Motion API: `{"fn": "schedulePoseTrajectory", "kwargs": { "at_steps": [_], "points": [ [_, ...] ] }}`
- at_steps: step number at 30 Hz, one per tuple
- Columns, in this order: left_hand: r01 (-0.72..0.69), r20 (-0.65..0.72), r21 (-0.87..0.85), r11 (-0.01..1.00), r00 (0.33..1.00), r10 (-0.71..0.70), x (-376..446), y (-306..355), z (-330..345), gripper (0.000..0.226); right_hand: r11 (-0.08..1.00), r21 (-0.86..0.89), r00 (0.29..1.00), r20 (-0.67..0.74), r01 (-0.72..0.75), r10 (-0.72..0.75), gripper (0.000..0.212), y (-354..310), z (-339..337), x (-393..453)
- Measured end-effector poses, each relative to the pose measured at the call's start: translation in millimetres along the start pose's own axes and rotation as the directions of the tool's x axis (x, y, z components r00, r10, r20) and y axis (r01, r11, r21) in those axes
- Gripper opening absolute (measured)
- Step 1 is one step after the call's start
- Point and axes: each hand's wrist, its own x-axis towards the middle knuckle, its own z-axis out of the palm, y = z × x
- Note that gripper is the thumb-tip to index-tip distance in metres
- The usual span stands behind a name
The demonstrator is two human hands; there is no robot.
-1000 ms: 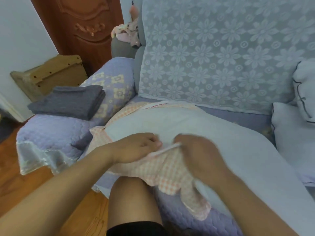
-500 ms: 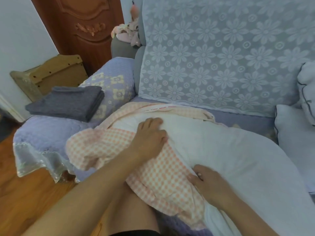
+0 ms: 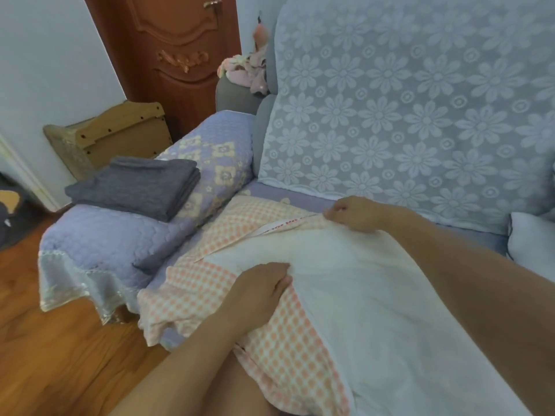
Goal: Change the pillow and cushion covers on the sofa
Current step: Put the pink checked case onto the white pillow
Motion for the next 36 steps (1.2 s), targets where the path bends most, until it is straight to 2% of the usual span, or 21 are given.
{"fn": "schedulePoseTrajectory", "kwargs": {
  "at_steps": [3,4,6,8,9,11,14,16,18,20,21,23,25,26,27,28,29,30,31,33,36],
  "points": [
    [0.001,-0.128,-0.016,1.000,0.992,-0.003,-6.7,-2.3,4.4,0.047,0.993,0.010,0.991,0.067,0.114,-0.115,0.028,-10.0,-20.7,-40.2],
    [0.005,-0.198,-0.026,1.000,0.980,-0.010,-9.7,-2.8,6.8,0.045,0.985,-0.033,0.979,0.119,0.171,-0.166,0.030,-11.0,-19.6,-58.8],
    [0.003,-0.381,-0.029,1.000,0.925,-0.014,-16.7,0.7,13.0,0.039,0.939,-0.169,0.940,0.221,0.300,-0.261,0.050,-15.3,-5.0,-106.1],
    [-0.055,-0.542,0.123,0.991,0.833,0.114,-21.4,6.6,17.0,0.033,0.870,-0.278,0.908,0.224,0.408,-0.354,0.053,-15.3,21.3,-142.8],
    [-0.098,-0.564,0.213,0.972,0.800,0.204,-20.4,7.8,14.8,0.029,0.837,-0.303,0.890,0.175,0.456,-0.421,0.049,-17.2,32.2,-153.5],
    [-0.172,-0.490,0.232,0.957,0.829,0.268,-11.8,10.3,1.9,0.023,0.823,-0.214,0.848,0.053,0.526,-0.528,0.031,-17.2,48.9,-149.1],
    [-0.115,-0.272,0.002,0.993,0.956,0.111,4.9,15.3,-15.3,0.027,0.907,0.104,0.913,-0.020,0.408,-0.408,0.002,-39.2,57.9,-119.1],
    [0.026,-0.117,-0.125,0.992,0.992,-0.040,13.9,18.3,-23.9,0.029,0.944,0.108,0.949,-0.010,0.313,-0.314,0.013,-59.0,67.2,-86.6],
    [0.186,0.035,-0.334,0.924,0.982,-0.185,24.0,10.4,-38.2,0.026,0.938,0.176,0.953,0.000,0.297,-0.302,0.026,-81.6,82.1,-58.5],
    [0.246,0.128,-0.473,0.846,0.969,-0.210,28.2,-1.7,-56.3,0.022,0.903,0.258,0.938,-0.035,0.343,-0.346,0.032,-98.6,99.7,-43.4],
    [0.236,0.119,-0.452,0.860,0.972,-0.204,25.8,-10.1,-64.7,0.016,0.901,0.243,0.932,-0.042,0.360,-0.361,0.038,-100.3,109.0,-41.0],
    [0.199,-0.082,-0.263,0.944,0.970,-0.228,15.2,-35.2,-75.9,0.009,0.922,0.034,0.923,-0.030,0.385,-0.384,0.055,-94.8,128.8,-39.6],
    [0.346,-0.324,-0.132,0.929,0.871,-0.370,-3.0,-70.1,-86.8,0.022,0.874,-0.265,0.878,-0.148,0.408,-0.455,0.055,-88.7,145.5,-43.5],
    [0.490,-0.329,-0.187,0.851,0.785,-0.525,-10.9,-88.5,-94.1,0.027,0.831,-0.370,0.832,-0.215,0.415,-0.512,0.052,-92.0,150.0,-45.2],
    [0.634,-0.240,-0.261,0.728,0.688,-0.685,-17.5,-103.2,-102.3,0.029,0.796,-0.419,0.775,-0.274,0.436,-0.569,0.051,-100.1,153.5,-46.2],
    [0.757,-0.083,-0.312,0.574,0.580,-0.810,-20.7,-116.0,-107.3,0.030,0.767,-0.432,0.720,-0.310,0.475,-0.621,0.051,-110.6,157.1,-45.2],
    [0.831,0.074,-0.332,0.447,0.495,-0.866,-21.6,-121.9,-111.4,0.033,0.733,-0.440,0.673,-0.318,0.519,-0.667,0.050,-122.8,160.1,-43.1],
    [0.856,0.182,-0.370,0.361,0.448,-0.875,-21.3,-126.3,-112.6,0.038,0.709,-0.446,0.640,-0.326,0.546,-0.696,0.047,-136.5,162.2,-40.3],
    [0.843,0.245,-0.441,0.307,0.442,-0.863,-20.0,-131.1,-111.8,0.038,0.702,-0.455,0.618,-0.346,0.548,-0.706,0.044,-150.6,164.1,-38.0],
    [0.781,0.288,-0.575,0.243,0.471,-0.834,-15.2,-137.5,-108.7,0.031,0.756,-0.429,0.629,-0.424,0.494,-0.651,0.034,-177.7,167.4,-33.8],
    [0.729,0.280,-0.636,0.254,0.524,-0.804,-3.8,-140.0,-107.0,0.020,0.861,-0.332,0.724,-0.471,0.385,-0.504,0.037,-211.1,166.9,-28.4]
  ]
}}
